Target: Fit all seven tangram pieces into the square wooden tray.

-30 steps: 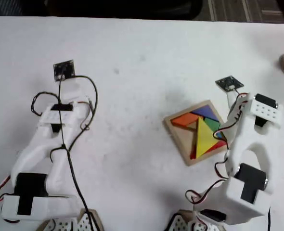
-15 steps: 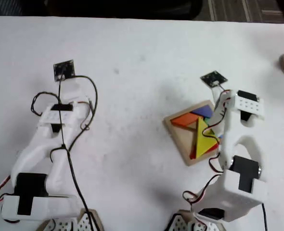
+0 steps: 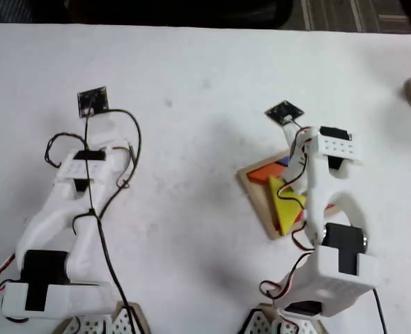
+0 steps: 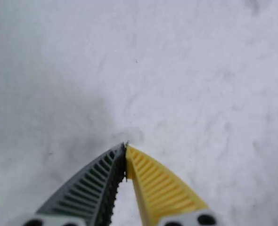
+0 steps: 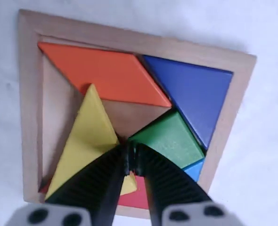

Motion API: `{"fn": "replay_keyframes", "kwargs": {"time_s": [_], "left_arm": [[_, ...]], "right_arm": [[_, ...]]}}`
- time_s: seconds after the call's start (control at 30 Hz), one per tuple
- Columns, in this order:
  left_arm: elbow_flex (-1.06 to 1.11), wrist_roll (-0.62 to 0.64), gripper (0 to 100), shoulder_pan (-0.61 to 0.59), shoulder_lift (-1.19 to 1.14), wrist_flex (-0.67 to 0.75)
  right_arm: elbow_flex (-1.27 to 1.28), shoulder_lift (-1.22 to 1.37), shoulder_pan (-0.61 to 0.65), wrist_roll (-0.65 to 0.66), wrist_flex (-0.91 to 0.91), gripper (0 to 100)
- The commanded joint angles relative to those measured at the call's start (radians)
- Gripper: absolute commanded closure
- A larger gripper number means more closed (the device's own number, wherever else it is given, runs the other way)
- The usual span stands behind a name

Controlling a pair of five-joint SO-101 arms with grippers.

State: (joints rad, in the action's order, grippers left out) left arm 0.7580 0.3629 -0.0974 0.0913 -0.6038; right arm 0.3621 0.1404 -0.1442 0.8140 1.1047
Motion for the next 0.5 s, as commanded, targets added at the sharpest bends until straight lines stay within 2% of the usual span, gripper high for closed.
{"fn": "replay_keyframes", "kwargs": {"time_s": [0.0,0.1,0.3,0.47], "left_arm": [[-0.009,-0.009,98,0.013,0.047,-0.005],[-0.009,-0.009,98,0.013,0.047,-0.003],[-0.009,-0.009,98,0.013,0.047,-0.003],[-0.011,-0.009,98,0.013,0.047,-0.003]], "right_arm": [[-0.02,-0.019,0.033,-0.054,0.002,97.6],[-0.086,-0.019,0.027,-0.084,0.039,97.6],[-0.313,-0.019,-0.064,-0.084,0.288,97.7],[-0.262,-0.018,-0.136,-0.023,0.432,98.1]]}}
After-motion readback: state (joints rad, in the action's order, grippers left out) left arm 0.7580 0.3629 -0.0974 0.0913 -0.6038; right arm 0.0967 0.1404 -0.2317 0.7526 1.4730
